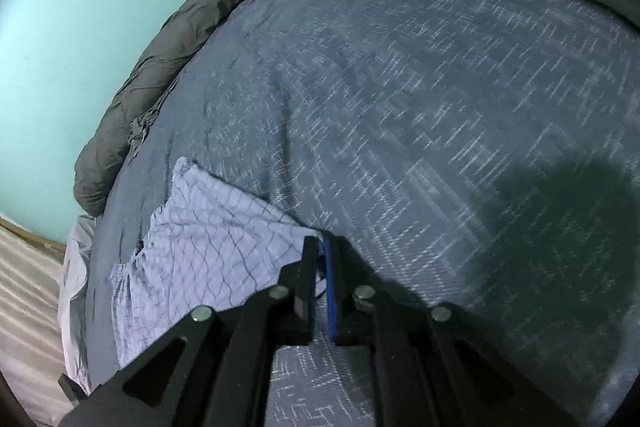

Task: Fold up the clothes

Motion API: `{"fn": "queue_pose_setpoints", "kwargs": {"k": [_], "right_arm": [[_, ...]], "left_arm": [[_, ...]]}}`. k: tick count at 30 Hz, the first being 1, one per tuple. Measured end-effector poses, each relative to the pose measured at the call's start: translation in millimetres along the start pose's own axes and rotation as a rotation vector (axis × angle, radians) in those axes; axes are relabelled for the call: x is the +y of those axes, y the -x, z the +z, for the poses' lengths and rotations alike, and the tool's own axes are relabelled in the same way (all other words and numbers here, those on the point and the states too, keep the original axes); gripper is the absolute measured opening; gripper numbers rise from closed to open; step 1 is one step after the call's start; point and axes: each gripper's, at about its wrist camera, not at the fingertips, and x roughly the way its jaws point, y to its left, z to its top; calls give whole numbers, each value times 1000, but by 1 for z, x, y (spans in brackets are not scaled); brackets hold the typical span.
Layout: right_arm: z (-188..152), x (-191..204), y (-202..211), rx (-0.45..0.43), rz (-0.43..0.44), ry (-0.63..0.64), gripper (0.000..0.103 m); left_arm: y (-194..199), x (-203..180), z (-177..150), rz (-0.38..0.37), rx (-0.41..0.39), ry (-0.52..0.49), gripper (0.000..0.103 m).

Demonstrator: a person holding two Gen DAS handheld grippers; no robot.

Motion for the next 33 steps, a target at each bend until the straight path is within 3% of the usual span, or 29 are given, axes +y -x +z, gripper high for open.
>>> {"fn": "queue_pose_setpoints", "kwargs": {"k": [2, 6, 10, 16, 18, 20, 22, 25, 33], "right_arm": [[6, 0, 9, -36, -9, -7, 42], [28, 20, 1, 5, 40, 45, 42], [52, 52, -26, 86, 66, 197, 42], [63, 90, -81, 248, 31, 381, 42], [61, 95, -87, 263, 22, 417, 38], [59, 101, -94, 278, 13, 453, 17], [58, 106, -100, 292, 3, 490, 3], [56, 112, -107, 307, -5, 533, 0], [72, 109, -100, 222, -65, 526, 0]], "left_arm": [[0, 1, 1, -4, 5, 6, 6], [-1, 2, 2, -10, 10, -2, 6], [0, 3, 2, -15, 12, -3, 6], [1, 0, 3, -5, 9, -23, 6], [1, 0, 3, -4, 9, -25, 6], [1, 0, 2, -4, 10, -26, 6], [1, 0, 2, -4, 11, -27, 6], [1, 0, 3, -4, 11, -28, 6], [0, 2, 7, -8, 16, -34, 6]]}}
